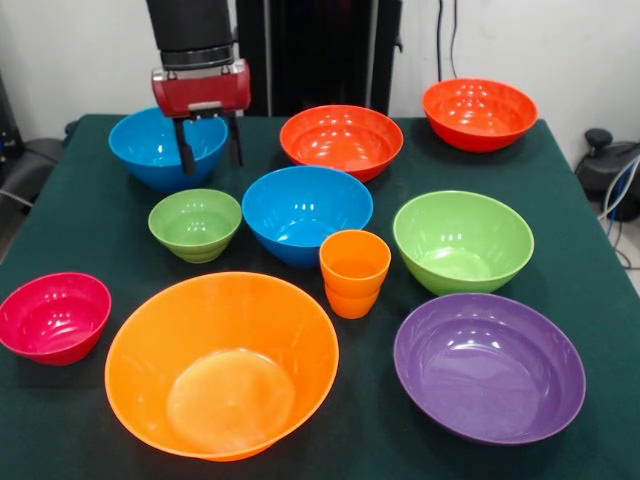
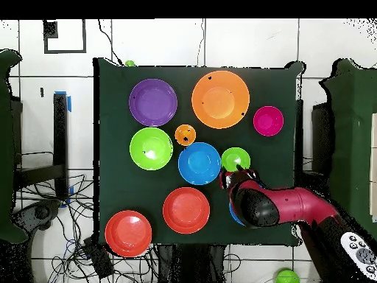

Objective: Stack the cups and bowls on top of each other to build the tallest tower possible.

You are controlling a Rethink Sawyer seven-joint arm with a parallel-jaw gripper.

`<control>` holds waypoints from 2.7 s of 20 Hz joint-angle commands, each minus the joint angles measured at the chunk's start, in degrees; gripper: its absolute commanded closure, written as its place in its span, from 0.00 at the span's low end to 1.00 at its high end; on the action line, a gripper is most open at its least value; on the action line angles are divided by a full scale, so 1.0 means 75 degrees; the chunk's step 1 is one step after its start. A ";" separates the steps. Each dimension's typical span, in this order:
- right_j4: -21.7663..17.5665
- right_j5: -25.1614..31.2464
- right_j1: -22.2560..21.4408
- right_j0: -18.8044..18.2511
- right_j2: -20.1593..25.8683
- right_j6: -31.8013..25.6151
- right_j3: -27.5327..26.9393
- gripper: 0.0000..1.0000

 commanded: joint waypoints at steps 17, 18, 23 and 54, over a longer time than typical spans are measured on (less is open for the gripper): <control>-0.0087 0.0724 0.0850 0.0521 0.0832 -0.0509 -0.0459 0.00; -0.0190 0.0705 0.0796 0.0562 0.0733 -0.0510 -0.0463 0.00; -0.1001 0.0359 0.0472 0.1155 -0.0294 -0.0139 -0.0623 0.00; -0.1751 -0.0890 0.0372 0.2557 -0.2093 0.0313 -0.1255 0.00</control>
